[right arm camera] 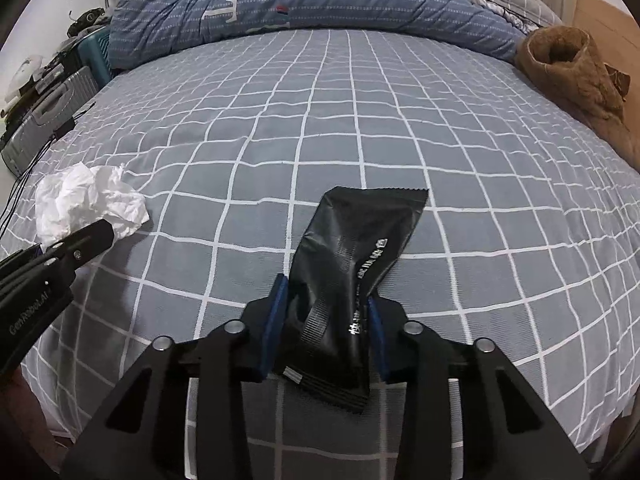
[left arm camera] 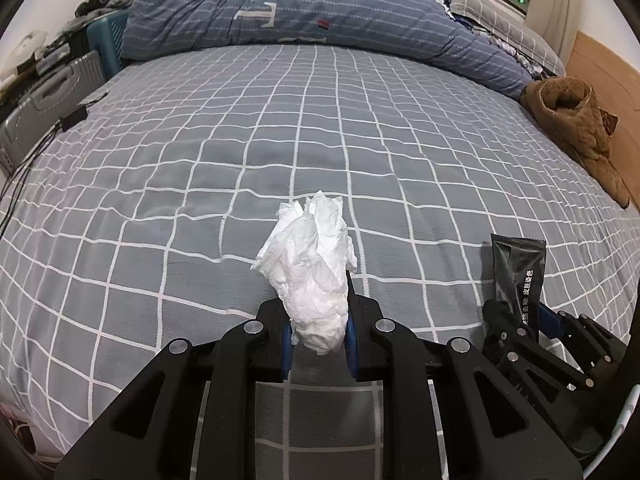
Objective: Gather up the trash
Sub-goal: 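Lift the white tissue and black packet off the bed with both tools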
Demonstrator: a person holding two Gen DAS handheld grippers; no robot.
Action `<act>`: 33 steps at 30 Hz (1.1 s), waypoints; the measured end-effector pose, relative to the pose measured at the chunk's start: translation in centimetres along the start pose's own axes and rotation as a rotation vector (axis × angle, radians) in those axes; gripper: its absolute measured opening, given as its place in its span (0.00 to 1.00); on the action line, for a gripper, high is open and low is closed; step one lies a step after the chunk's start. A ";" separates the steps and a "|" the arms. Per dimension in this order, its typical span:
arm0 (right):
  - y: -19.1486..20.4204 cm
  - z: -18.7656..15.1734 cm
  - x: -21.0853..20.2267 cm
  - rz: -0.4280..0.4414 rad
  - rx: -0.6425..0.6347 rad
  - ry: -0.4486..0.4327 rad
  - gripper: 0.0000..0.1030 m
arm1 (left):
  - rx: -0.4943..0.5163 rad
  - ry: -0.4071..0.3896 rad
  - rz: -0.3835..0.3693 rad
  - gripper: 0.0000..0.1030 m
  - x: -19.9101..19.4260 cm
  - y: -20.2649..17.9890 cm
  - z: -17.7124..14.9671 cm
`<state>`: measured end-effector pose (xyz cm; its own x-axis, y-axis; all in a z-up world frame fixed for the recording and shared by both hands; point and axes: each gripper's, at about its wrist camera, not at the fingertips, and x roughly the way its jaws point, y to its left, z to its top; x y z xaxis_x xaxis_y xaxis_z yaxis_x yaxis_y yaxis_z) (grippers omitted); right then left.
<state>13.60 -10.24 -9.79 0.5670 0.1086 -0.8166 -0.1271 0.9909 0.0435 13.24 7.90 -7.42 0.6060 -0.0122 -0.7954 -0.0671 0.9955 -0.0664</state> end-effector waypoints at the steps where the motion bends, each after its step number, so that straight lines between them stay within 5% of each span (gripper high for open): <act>1: -0.2 0.0 -0.2 0.002 0.001 -0.004 0.32 | 0.003 -0.001 0.000 0.18 -0.1 -0.1 0.0; 33: -5.8 -2.8 -9.4 -0.016 -0.031 -0.138 0.32 | 0.045 -0.021 -0.053 0.18 -5.8 -4.7 -5.0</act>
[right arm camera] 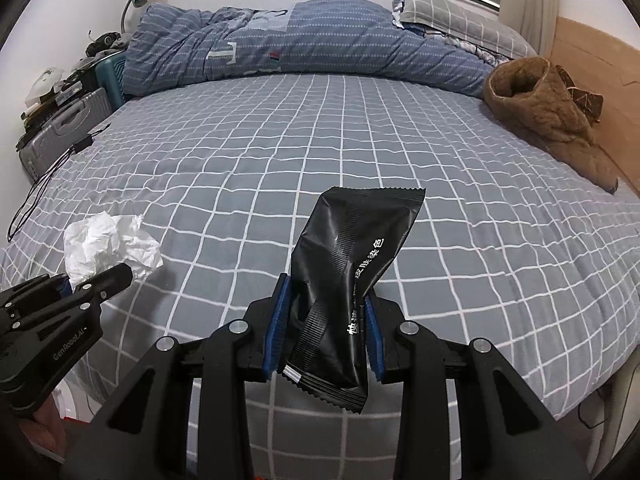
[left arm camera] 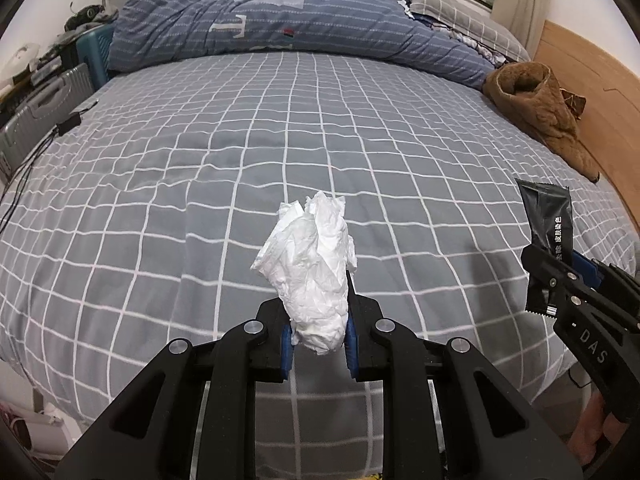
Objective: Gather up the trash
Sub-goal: 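Lift the white tissue and black packet off the bed with both tools, then carry the tissue and black packet with both tools over the black bin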
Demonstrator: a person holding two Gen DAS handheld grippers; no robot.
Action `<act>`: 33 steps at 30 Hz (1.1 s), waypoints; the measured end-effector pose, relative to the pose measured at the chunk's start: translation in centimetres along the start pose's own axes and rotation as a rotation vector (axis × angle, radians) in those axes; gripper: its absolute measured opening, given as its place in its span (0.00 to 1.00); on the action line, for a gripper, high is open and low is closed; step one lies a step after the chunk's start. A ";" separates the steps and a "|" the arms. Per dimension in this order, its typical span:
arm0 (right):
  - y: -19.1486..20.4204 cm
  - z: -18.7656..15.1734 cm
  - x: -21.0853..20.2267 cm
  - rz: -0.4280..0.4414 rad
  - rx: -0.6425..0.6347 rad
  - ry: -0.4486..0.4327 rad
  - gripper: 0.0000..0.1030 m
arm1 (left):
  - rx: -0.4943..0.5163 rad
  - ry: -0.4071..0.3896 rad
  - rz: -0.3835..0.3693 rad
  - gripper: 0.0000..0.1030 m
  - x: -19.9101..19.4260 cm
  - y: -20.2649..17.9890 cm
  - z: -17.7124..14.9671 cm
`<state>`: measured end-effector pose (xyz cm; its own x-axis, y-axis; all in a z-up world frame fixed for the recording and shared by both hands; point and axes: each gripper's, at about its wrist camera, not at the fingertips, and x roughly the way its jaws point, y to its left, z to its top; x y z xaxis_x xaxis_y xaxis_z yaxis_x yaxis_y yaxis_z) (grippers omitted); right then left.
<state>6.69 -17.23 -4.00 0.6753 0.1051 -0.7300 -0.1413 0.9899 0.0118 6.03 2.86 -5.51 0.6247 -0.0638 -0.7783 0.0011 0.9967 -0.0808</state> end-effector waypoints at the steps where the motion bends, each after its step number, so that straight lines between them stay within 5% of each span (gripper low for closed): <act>1: -0.1 -0.1 -0.2 0.000 -0.003 -0.002 0.32 | 0.000 -0.001 -0.002 0.18 -0.2 -0.1 -0.2; 33: -1.4 -5.1 -9.2 0.018 -0.002 -0.062 0.32 | 0.018 -0.028 -0.039 0.18 -8.2 -3.0 -6.7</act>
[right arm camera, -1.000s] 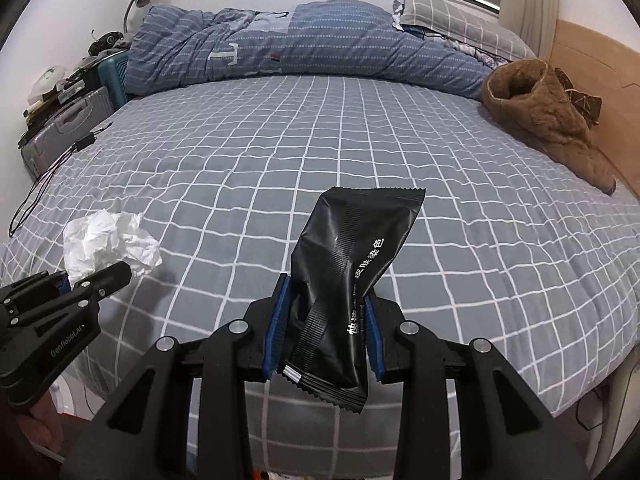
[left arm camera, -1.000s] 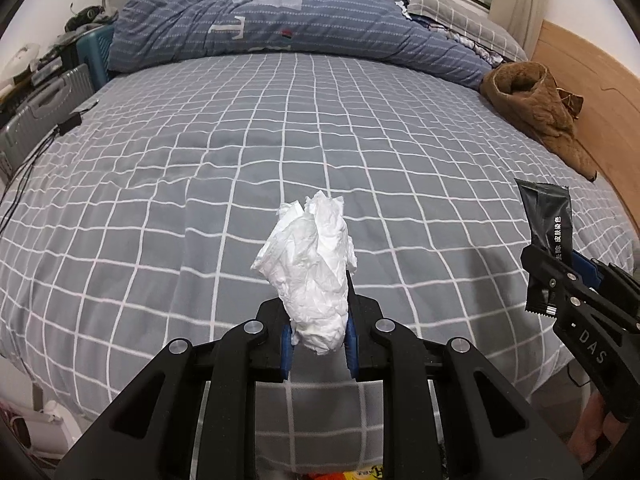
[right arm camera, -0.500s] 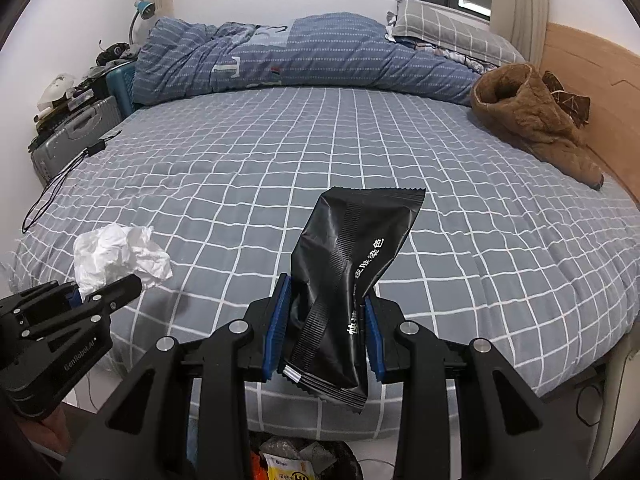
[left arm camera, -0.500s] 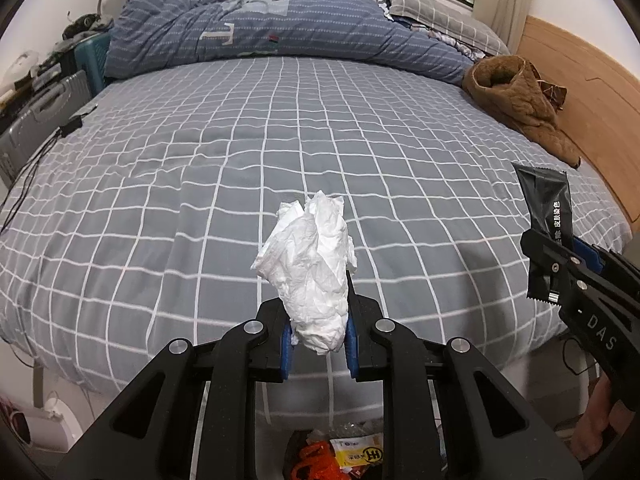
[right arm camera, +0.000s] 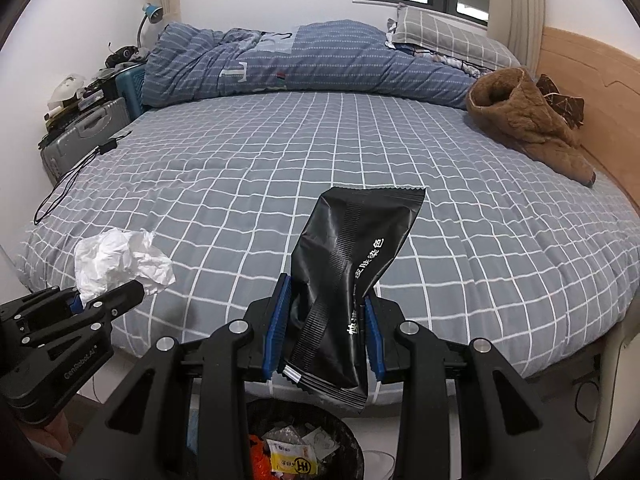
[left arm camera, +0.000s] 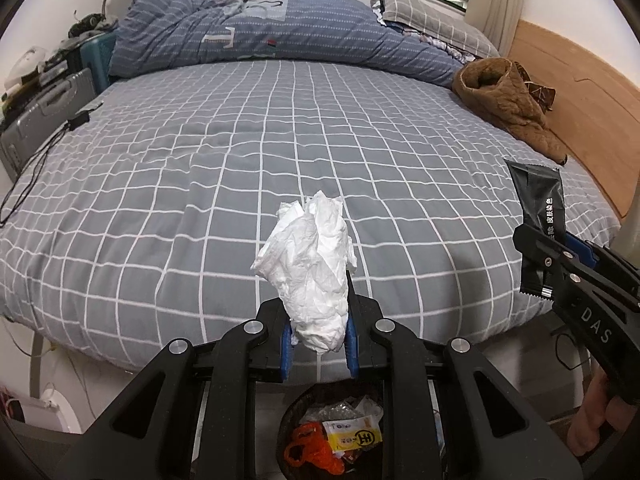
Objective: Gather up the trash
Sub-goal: 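Carry the tissue and black packet with both tools over the black bin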
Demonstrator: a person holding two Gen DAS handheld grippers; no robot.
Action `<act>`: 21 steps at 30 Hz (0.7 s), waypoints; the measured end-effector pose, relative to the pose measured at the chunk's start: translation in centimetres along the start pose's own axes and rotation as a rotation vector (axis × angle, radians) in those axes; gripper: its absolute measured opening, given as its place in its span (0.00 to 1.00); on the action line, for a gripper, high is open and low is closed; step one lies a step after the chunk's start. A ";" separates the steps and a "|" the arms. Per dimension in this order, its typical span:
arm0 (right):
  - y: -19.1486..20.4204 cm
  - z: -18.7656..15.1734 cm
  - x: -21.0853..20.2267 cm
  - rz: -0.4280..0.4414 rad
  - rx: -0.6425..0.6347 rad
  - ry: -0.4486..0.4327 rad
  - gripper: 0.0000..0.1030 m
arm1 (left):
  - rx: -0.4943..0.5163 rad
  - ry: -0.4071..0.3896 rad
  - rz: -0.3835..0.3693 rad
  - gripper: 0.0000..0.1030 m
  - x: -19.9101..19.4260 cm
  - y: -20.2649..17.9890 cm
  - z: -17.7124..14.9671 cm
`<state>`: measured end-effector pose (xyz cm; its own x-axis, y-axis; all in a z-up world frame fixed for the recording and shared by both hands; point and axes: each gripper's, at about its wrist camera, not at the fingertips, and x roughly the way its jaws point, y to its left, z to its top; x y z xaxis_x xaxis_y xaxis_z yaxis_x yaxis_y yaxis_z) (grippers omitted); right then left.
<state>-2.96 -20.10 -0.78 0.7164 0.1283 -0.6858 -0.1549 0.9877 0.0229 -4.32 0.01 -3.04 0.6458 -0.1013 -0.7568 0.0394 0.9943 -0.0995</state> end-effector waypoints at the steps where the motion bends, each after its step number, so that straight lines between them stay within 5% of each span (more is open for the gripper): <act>1: 0.0 -0.2 -0.2 0.000 0.000 0.000 0.32 | 0.000 0.000 0.000 0.18 -0.3 -0.1 -0.2; 21: 1.8 -5.4 -4.1 0.016 -0.022 0.045 0.32 | -0.022 0.034 0.006 0.18 -3.6 -0.1 -5.4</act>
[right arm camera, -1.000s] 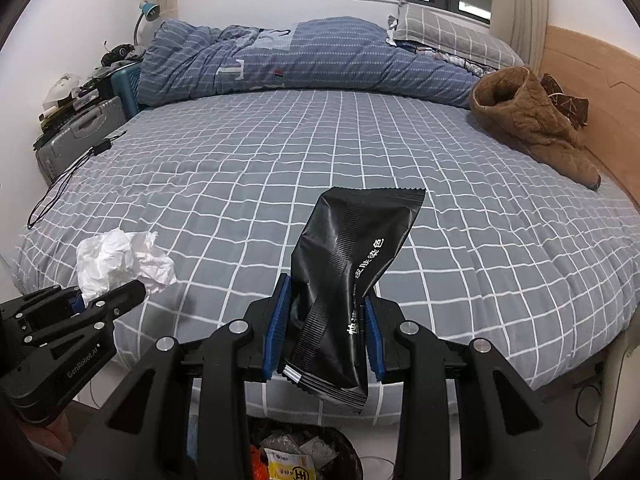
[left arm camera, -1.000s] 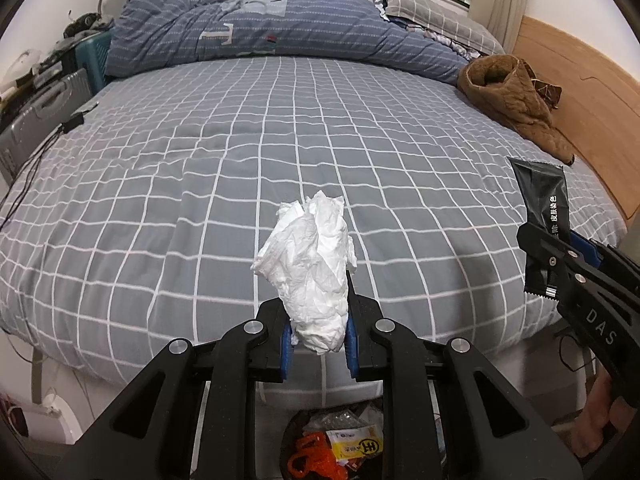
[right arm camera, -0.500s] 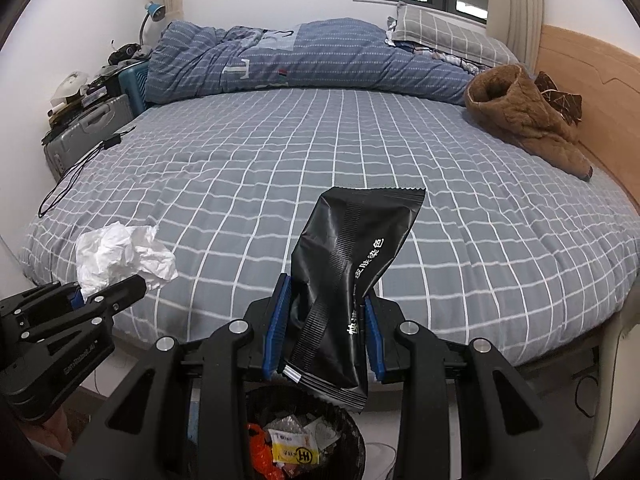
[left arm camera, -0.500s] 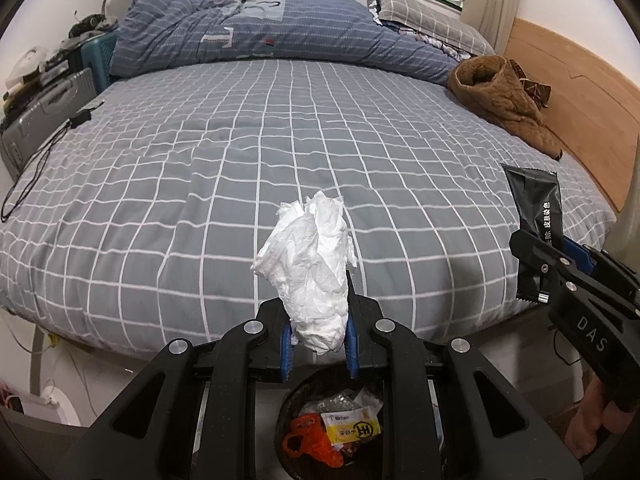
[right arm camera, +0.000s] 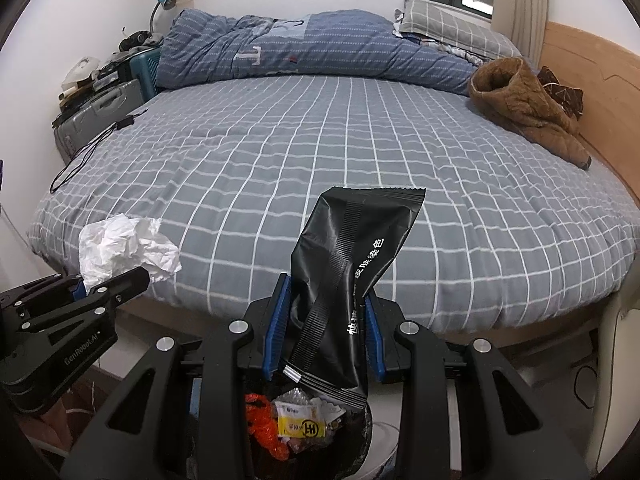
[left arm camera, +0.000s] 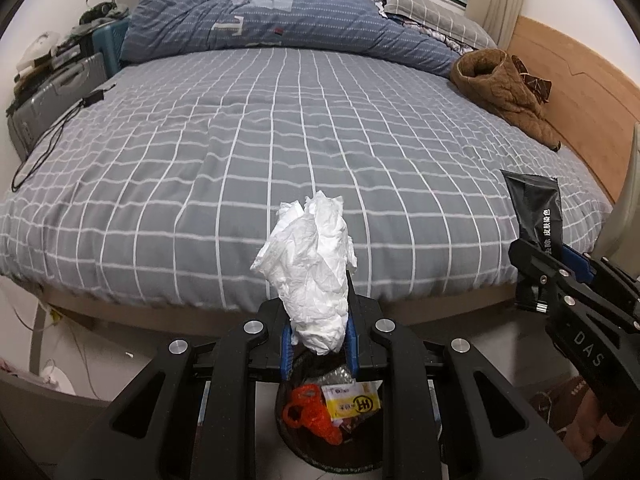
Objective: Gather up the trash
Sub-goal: 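Carry the tissue and black packet with both tools over the black bin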
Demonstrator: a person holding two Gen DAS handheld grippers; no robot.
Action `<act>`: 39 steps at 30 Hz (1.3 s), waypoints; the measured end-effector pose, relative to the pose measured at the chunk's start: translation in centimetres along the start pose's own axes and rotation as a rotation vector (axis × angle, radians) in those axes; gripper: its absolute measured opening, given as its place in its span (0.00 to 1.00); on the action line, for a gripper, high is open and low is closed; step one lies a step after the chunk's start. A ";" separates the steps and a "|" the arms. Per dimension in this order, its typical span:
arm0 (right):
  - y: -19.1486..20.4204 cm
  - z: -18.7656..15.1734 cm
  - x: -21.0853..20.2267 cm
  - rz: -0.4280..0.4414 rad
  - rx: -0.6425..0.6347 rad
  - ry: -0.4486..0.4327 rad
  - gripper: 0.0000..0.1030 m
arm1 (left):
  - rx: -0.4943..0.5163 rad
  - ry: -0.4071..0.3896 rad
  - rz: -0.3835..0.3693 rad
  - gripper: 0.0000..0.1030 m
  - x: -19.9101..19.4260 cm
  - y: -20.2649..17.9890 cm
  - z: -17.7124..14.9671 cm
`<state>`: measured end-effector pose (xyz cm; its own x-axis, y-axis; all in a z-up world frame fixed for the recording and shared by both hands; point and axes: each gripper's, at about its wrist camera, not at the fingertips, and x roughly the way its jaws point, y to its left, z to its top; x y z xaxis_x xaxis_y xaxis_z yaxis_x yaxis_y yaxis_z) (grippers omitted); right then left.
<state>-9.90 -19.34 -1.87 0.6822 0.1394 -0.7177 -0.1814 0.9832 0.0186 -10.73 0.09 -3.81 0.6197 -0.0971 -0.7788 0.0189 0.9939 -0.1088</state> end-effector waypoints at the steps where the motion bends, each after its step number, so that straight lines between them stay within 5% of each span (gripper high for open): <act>1: 0.1 -0.2 -0.1 0.002 -0.002 0.002 0.32 | 0.000 0.003 -0.001 0.18 -0.2 0.0 -0.4; 25: 1.1 -5.3 -5.0 0.021 0.005 0.060 0.32 | -0.019 0.065 0.015 0.18 -4.3 -0.5 -6.3; 39: 1.0 -9.8 -1.2 0.030 0.008 0.168 0.32 | -0.005 0.130 0.008 0.18 -0.7 -0.1 -9.9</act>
<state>-17.86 -19.70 -7.85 0.5486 0.1479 -0.8229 -0.1939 0.9799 0.0468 -18.91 -0.47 -9.40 0.5129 -0.0957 -0.8531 0.0102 0.9944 -0.1054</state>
